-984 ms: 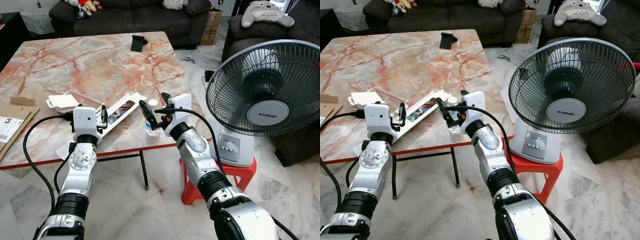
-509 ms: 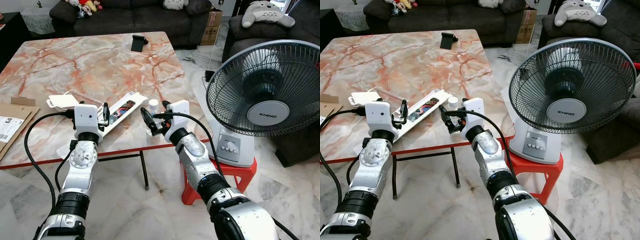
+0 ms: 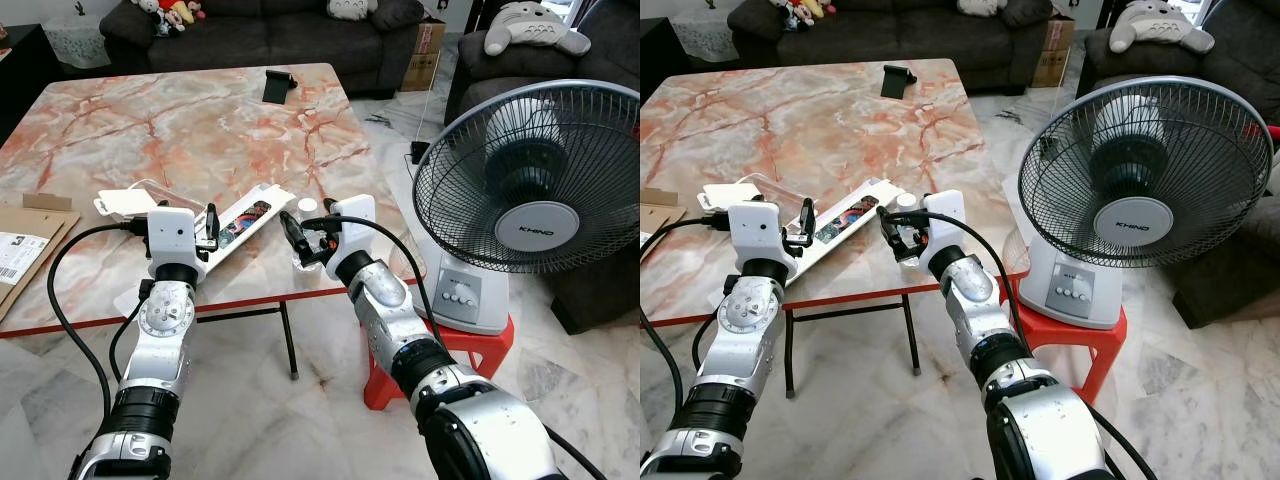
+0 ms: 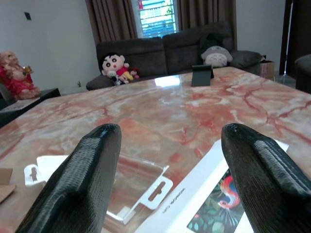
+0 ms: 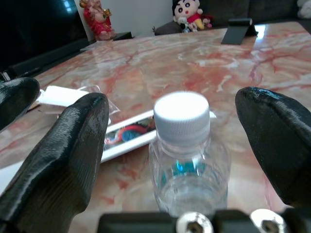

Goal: Picking trash to rubbish bin

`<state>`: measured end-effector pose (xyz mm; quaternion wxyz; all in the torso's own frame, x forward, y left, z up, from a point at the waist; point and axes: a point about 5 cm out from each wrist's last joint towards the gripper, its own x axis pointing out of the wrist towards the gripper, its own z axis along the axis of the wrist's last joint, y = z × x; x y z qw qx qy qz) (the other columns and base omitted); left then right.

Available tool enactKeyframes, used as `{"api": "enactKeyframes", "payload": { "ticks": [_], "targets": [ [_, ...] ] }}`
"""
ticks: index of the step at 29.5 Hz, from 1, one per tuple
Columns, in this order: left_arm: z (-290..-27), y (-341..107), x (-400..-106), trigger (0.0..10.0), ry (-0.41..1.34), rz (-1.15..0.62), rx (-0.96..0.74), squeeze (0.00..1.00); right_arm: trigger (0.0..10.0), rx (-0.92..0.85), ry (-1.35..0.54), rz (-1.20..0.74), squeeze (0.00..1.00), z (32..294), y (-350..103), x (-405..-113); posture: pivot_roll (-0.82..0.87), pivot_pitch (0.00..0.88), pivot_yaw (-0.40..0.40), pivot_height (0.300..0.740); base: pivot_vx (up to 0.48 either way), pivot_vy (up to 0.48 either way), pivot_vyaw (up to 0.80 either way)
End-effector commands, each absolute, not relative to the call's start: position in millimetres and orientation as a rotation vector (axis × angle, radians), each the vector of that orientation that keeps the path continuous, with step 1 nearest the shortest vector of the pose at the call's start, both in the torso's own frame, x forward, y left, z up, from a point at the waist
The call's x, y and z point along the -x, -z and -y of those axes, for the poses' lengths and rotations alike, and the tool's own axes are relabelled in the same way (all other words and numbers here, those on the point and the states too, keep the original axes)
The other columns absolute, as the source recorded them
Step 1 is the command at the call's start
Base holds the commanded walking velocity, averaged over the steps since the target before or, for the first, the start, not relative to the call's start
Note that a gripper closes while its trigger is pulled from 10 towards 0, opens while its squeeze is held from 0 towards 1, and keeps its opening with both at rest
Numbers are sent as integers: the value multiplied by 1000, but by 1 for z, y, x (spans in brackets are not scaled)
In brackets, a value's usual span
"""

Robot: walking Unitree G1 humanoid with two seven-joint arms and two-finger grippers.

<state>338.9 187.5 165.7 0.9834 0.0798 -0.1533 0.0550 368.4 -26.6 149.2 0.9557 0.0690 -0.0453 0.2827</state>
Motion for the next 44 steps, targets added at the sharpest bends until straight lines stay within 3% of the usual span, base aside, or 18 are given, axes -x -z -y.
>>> {"api": "enactKeyframes", "payload": {
  "ticks": [1,12,13,14,15,18,19,21,44],
  "targets": [
    [-185,-167,-338,10000,-98,307,-156,0,10000,-211,-669,101,0,-19,-162,-357,208,87,-23,740,0,0,0],
    [-185,-171,-335,10000,-103,316,-159,0,10000,-182,-632,46,0,-16,-163,-364,223,109,-29,740,0,0,0],
    [-186,-171,-335,10000,-103,315,-159,0,4980,-178,-625,44,0,-15,-163,-365,223,110,-29,740,0,0,0],
    [-186,-172,-335,10000,-103,315,-160,0,2000,-176,-617,40,0,-14,-163,-365,223,110,-28,740,0,0,0],
    [-186,-172,-335,10000,-103,315,-162,0,0,-174,-616,38,0,-13,-162,-366,224,112,-28,740,0,0,0],
    [-186,-172,-335,10000,-101,314,-166,0,0,-167,-612,25,0,-11,-160,-366,221,116,-26,740,0,0,0],
    [-186,-173,-335,10000,-100,313,-167,0,549,-166,-610,22,0,-11,-159,-366,220,115,-26,740,0,0,0],
    [-186,-173,-335,10000,-99,312,-167,0,0,-164,-609,19,0,-10,-158,-366,220,116,-25,740,0,0,0],
    [-183,-173,-335,10000,-92,308,-170,0,0,-144,-624,12,0,-11,-155,-365,219,117,-32,740,0,0,0]
  ]
}}
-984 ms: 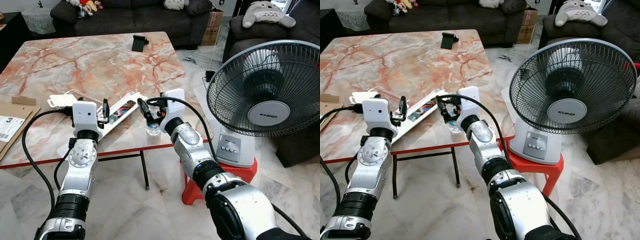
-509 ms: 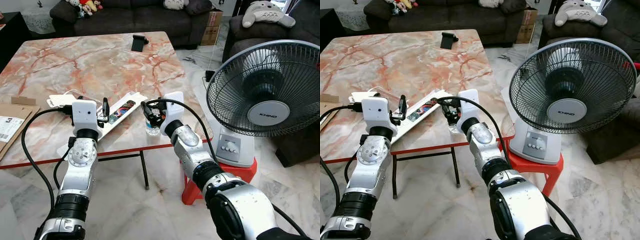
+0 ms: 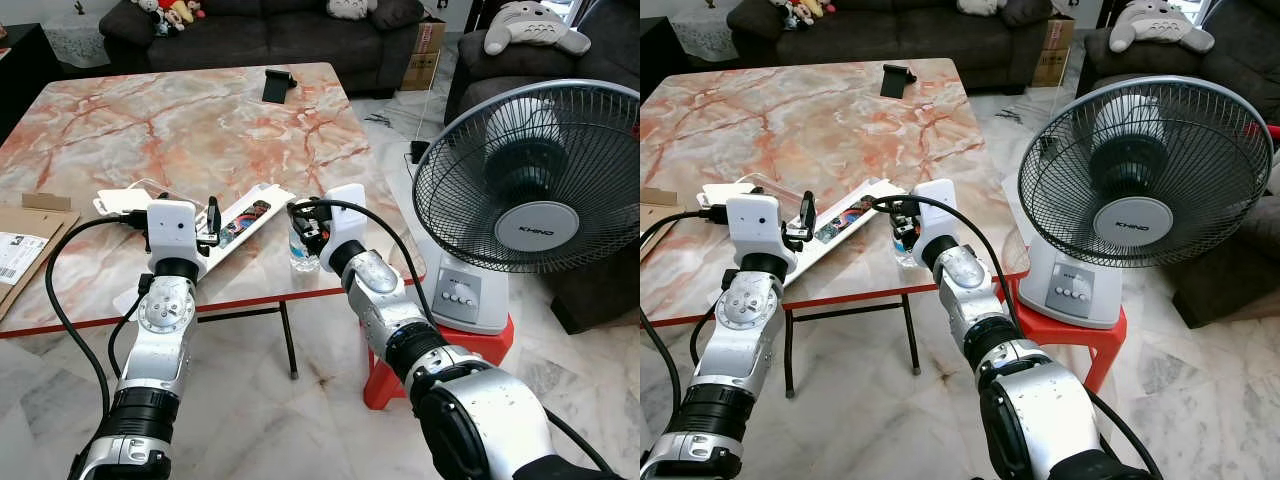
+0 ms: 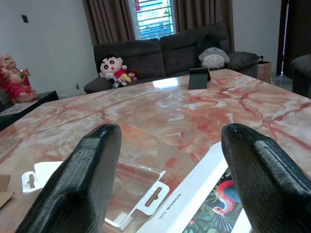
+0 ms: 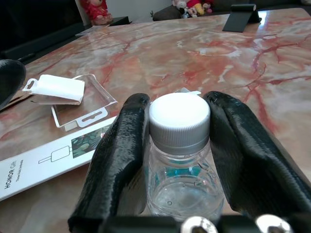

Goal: Picking trash to rubbish bin

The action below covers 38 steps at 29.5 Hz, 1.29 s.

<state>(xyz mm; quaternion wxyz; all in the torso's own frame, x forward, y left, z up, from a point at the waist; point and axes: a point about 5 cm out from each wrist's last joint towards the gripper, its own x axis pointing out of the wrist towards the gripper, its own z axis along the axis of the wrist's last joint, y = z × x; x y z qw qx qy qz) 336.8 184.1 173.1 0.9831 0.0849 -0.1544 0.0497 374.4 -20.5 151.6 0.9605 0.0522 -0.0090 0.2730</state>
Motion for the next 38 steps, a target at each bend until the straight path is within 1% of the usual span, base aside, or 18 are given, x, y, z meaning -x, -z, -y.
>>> {"api": "enactKeyframes", "payload": {
  "ticks": [1,29,30,31,32,38],
  "targets": [
    [-182,-172,-335,10000,-90,305,-168,0,0,-142,-625,11,0,-11,-155,-365,217,117,-31,740,0,0,0],
    [-181,-171,-335,10000,-87,301,-167,0,0,-141,-625,10,0,-10,-154,-364,217,117,-31,740,0,0,0],
    [-170,-167,-336,10000,-59,292,-148,0,10000,-128,-518,97,0,14,-159,-371,163,103,-9,740,0,0,0],
    [-155,-161,-337,10000,-23,281,-124,0,10000,-107,-387,203,0,45,-166,-376,164,99,-8,740,0,0,0],
    [-153,-160,-337,10000,-16,279,-119,0,10000,-102,-362,222,0,51,-167,-377,164,99,-8,740,0,0,0],
    [-153,-160,-338,10000,-20,280,-123,0,10000,-107,-368,209,0,48,-163,-375,168,88,-10,740,0,0,0]
  ]
}}
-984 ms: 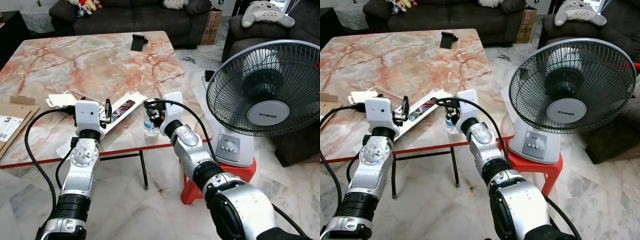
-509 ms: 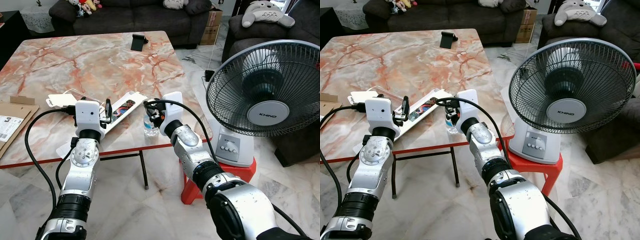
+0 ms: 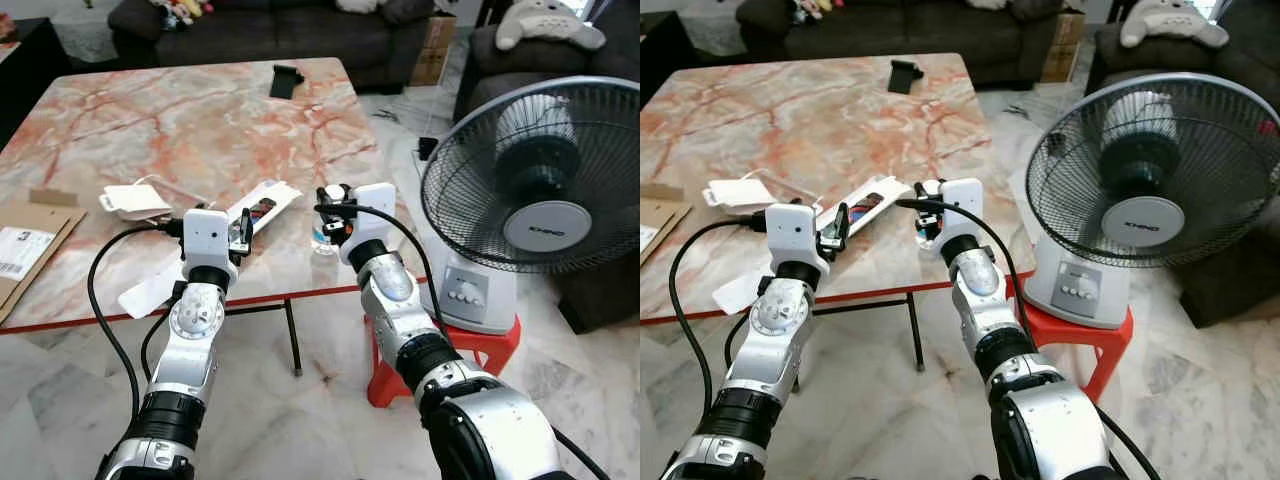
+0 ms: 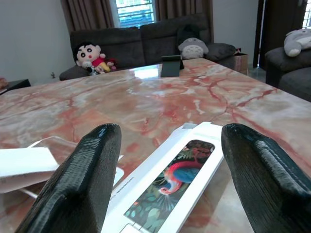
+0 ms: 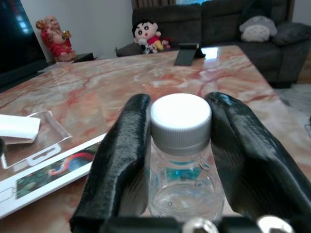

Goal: Picking trash to rubbish bin

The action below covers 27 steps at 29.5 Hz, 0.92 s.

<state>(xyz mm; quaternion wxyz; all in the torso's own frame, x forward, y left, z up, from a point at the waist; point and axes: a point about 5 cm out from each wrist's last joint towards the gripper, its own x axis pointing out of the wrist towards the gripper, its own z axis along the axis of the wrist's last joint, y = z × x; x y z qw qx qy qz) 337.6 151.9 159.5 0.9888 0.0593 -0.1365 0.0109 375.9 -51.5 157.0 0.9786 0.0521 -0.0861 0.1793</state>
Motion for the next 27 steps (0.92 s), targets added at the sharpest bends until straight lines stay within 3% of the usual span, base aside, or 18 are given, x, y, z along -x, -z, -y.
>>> {"api": "enactKeyframes", "payload": {
  "ticks": [1,8,20,27],
  "targets": [
    [-153,-160,-338,10000,-20,281,-123,0,10000,-106,-367,209,0,48,-163,-375,168,88,-10,740,0,0,0],
    [-154,-160,-338,10000,-22,283,-129,0,10000,-100,-338,230,0,53,-164,-374,164,83,-12,740,0,0,0],
    [-162,-155,-336,10000,-52,271,-141,0,10000,-116,-226,226,0,91,-150,-372,148,107,-8,740,0,0,0],
    [-160,-157,-338,10000,-50,276,-140,0,10000,-113,-216,224,0,94,-146,-369,136,110,-2,740,0,0,0]
  ]
}}
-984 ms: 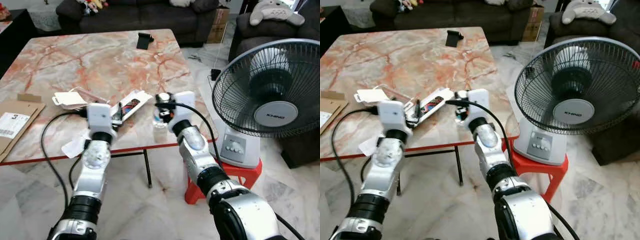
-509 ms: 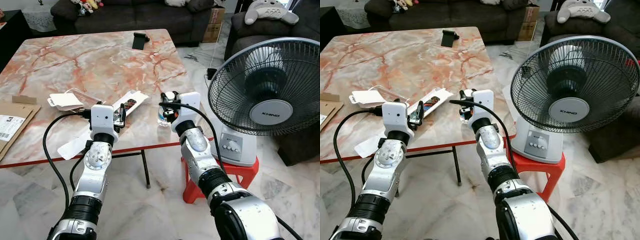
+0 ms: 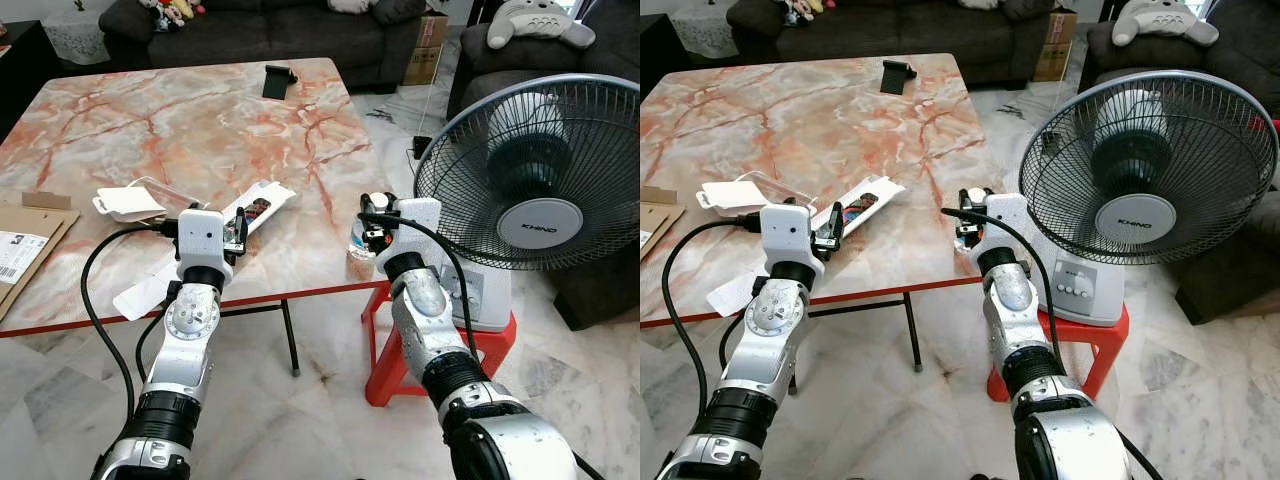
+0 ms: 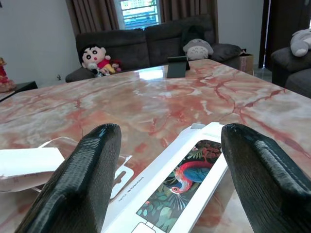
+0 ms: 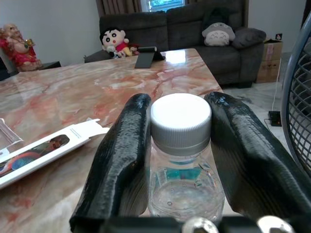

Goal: Picking trash to rubbish bin

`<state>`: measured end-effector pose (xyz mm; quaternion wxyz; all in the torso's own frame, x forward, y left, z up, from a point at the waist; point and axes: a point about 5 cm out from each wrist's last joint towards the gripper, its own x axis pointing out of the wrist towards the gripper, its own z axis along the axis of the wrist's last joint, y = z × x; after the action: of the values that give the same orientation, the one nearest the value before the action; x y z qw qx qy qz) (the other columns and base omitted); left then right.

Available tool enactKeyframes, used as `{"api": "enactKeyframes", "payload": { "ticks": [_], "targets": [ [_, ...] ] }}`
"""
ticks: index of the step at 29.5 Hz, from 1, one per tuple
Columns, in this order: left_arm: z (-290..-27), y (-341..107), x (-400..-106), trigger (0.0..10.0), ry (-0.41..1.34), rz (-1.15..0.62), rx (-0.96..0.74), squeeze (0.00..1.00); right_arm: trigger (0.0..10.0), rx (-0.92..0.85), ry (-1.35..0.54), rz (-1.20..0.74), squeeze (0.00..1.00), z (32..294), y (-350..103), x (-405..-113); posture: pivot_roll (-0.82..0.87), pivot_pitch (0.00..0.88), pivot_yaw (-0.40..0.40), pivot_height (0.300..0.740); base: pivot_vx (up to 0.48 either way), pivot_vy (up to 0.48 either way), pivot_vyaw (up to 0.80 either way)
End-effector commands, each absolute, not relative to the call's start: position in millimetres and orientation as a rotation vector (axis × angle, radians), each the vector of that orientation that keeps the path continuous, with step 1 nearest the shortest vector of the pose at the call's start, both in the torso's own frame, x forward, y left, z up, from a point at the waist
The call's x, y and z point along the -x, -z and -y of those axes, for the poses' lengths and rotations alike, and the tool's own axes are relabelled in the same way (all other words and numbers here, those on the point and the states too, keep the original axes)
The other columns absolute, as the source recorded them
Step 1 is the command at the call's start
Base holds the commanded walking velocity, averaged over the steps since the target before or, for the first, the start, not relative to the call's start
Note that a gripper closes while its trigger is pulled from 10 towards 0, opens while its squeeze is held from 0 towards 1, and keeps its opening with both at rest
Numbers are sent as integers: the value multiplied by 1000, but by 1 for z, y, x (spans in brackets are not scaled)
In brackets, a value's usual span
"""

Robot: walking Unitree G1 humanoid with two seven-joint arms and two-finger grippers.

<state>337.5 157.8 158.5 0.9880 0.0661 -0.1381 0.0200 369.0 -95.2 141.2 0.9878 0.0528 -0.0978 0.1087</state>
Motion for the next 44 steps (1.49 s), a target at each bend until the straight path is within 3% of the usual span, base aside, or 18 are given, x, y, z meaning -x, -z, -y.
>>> {"api": "enactKeyframes", "payload": {
  "ticks": [1,13,44],
  "targets": [
    [-159,-157,-338,10000,-49,277,-140,0,10000,-113,-215,224,0,94,-146,-369,136,110,-2,740,0,0,0],
    [-158,-159,-339,10000,-37,287,-136,0,10000,-121,-220,223,0,91,-147,-368,137,106,0,740,0,0,0],
    [-156,-159,-339,10000,-27,294,-131,0,10000,-115,-219,205,0,92,-143,-366,135,108,-4,740,-253,0,0]
  ]
}}
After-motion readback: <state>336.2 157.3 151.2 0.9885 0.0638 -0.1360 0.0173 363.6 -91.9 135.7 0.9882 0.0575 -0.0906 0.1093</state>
